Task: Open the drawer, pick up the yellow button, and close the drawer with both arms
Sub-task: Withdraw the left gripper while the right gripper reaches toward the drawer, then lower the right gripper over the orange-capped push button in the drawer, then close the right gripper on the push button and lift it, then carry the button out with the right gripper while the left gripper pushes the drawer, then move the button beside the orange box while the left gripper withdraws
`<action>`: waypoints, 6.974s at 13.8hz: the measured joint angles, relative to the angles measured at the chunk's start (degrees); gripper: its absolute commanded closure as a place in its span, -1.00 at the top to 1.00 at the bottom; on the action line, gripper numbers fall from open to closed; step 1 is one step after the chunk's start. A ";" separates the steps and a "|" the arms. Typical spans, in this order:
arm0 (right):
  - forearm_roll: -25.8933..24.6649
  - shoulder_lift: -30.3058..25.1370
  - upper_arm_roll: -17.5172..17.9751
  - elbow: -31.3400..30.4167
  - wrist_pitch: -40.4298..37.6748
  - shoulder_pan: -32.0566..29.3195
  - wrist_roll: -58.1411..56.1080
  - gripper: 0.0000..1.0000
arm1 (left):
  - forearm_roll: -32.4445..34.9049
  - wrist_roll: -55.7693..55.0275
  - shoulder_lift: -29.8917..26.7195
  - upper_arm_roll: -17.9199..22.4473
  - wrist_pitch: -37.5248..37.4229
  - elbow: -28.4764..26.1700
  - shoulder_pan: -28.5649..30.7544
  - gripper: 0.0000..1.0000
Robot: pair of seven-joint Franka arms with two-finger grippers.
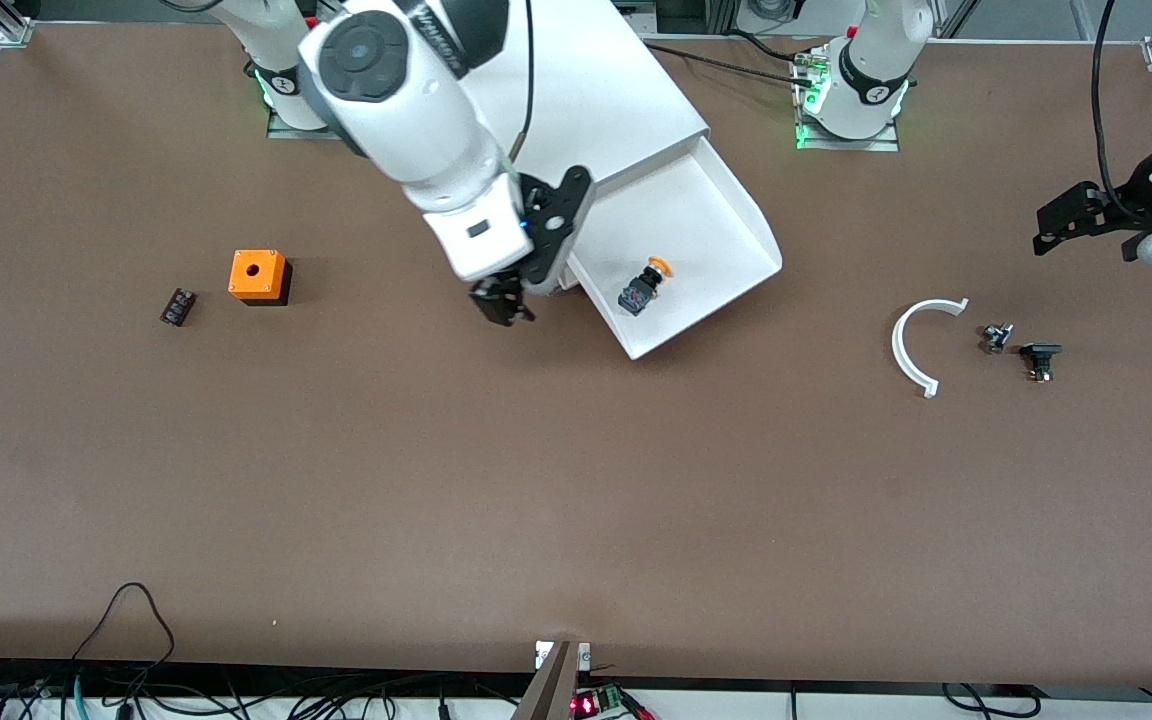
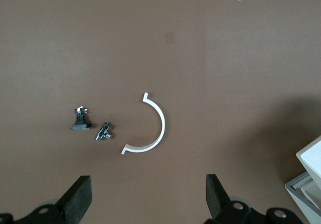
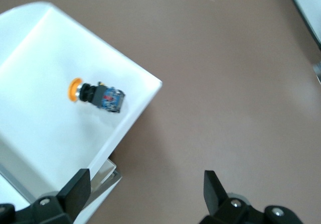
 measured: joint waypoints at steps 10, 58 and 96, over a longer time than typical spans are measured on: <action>-3.88 8.61 0.56 6.05 -0.52 5.37 -28.19 1.00 | 0.84 -5.92 -0.18 -0.06 -0.68 0.23 -1.33 1.00; -8.59 14.73 0.54 7.81 3.08 12.18 -30.36 -0.64 | 0.84 -5.97 0.87 -0.06 1.42 0.23 -1.83 1.00; -7.51 -1.46 -2.21 -19.82 5.09 -33.08 -13.17 -0.63 | -1.48 -69.47 16.53 -16.23 43.89 -21.03 -16.90 1.00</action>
